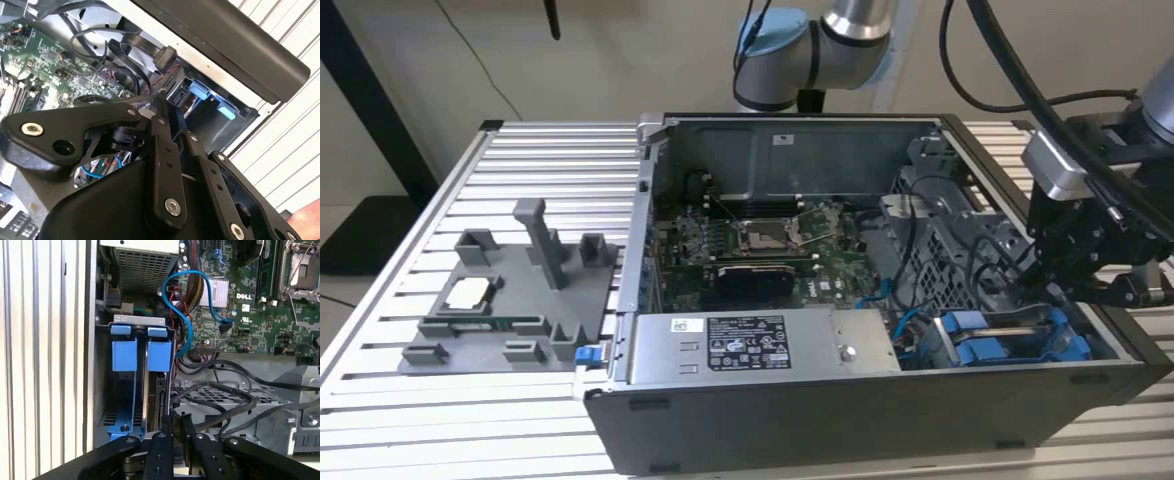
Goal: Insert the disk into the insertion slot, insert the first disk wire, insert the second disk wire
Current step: 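Insert the first disk wire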
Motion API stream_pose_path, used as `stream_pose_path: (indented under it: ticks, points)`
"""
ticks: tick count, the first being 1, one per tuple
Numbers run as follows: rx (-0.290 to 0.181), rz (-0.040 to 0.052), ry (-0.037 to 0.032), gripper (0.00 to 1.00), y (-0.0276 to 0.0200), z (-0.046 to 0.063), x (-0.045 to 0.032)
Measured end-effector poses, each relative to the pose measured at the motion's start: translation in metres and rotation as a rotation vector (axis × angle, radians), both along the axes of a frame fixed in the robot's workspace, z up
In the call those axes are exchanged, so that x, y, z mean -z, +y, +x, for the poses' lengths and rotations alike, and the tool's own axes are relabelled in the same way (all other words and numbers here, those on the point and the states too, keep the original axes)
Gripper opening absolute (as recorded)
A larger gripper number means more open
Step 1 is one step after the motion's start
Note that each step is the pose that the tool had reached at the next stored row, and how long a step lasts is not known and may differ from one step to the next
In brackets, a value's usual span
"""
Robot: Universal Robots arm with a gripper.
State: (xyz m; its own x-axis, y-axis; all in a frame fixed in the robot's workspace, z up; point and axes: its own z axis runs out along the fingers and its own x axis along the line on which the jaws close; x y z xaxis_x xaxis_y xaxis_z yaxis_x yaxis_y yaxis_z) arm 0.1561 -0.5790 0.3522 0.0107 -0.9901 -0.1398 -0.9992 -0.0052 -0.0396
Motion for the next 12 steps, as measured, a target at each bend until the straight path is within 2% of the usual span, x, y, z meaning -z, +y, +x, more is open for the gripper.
stream_pose_path:
  ticks: [2, 5, 10, 12]
  points:
    - [0.018, -0.0014, 0.0006, 0.19, -0.0001, 0.0, 0.0006]
    - [0.026, -0.0065, 0.005, 0.19, -0.0003, 0.0008, 0.0014]
    - [0.042, -0.0072, 0.0059, 0.19, -0.0036, 0.001, 0.0041]
    - [0.049, -0.0077, 0.0094, 0.19, -0.004, 0.0008, 0.0056]
